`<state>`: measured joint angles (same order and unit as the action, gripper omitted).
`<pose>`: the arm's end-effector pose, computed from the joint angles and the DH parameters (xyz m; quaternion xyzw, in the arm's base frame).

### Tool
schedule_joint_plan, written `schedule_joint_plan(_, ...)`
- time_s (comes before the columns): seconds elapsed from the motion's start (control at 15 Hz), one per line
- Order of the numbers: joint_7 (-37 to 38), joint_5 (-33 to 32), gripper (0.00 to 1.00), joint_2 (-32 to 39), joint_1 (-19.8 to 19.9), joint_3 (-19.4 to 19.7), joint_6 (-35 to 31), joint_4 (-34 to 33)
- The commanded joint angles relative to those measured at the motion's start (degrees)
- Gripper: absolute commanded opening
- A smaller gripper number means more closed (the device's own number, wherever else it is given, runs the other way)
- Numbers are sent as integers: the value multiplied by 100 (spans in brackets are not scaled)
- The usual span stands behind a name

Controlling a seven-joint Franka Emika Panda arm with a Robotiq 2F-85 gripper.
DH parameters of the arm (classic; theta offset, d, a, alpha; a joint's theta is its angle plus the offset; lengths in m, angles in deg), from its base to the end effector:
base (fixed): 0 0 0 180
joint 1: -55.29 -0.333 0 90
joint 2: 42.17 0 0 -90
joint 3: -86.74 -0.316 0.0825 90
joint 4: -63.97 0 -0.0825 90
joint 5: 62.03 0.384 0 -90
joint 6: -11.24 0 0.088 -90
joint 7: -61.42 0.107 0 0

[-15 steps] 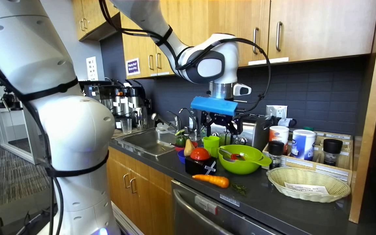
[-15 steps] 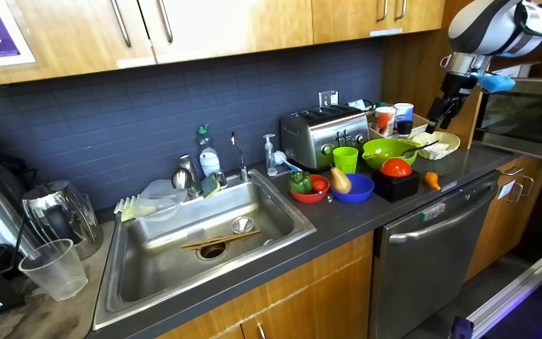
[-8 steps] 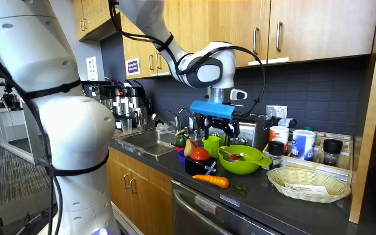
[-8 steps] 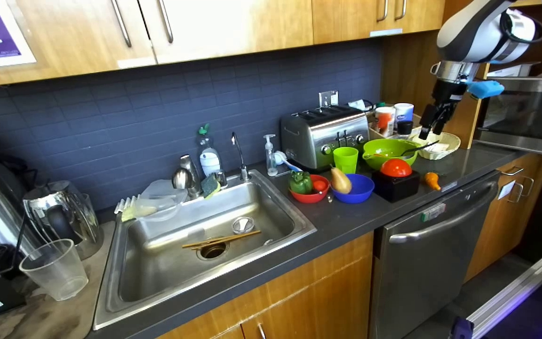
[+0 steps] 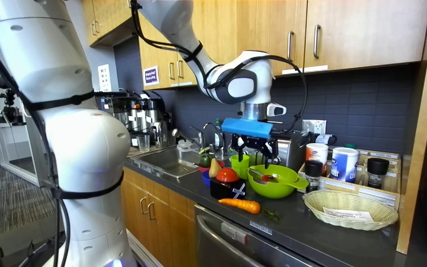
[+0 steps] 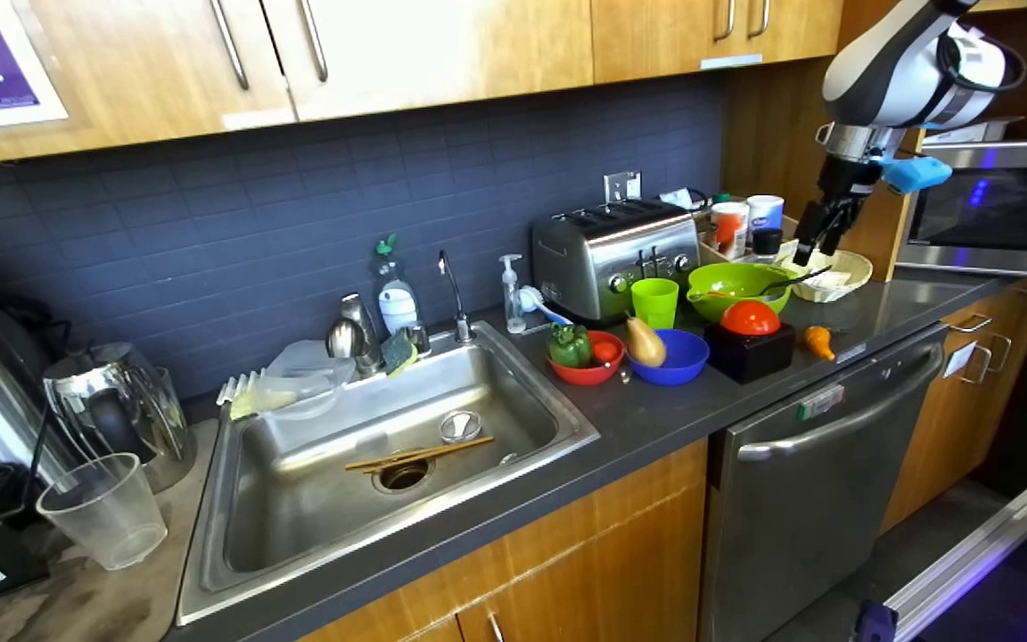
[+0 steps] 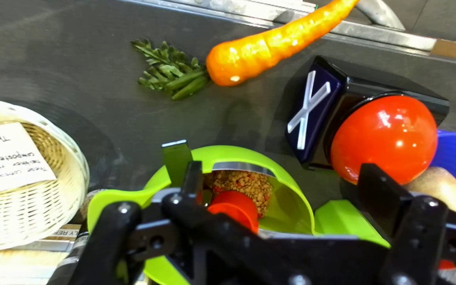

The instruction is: Remove the spoon from the green bowl, put it in the white basket and then lift the orange plush toy.

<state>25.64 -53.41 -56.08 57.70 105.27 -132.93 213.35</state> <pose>0.4073 -0.1542 0.3457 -0.9913 -0.0727 -0.1000 0.0442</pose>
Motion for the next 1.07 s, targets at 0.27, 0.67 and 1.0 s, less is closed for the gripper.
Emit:
schedule_joint_plan(0.27,-484,281,100,737,212,-6,-75,-645)
schedule_joint_plan(0.67,-1039,424,100,1292,477,-96,69,-1085)
schedule_joint_plan(1.0,-1592,-363,100,1696,720,-296,65,-1243)
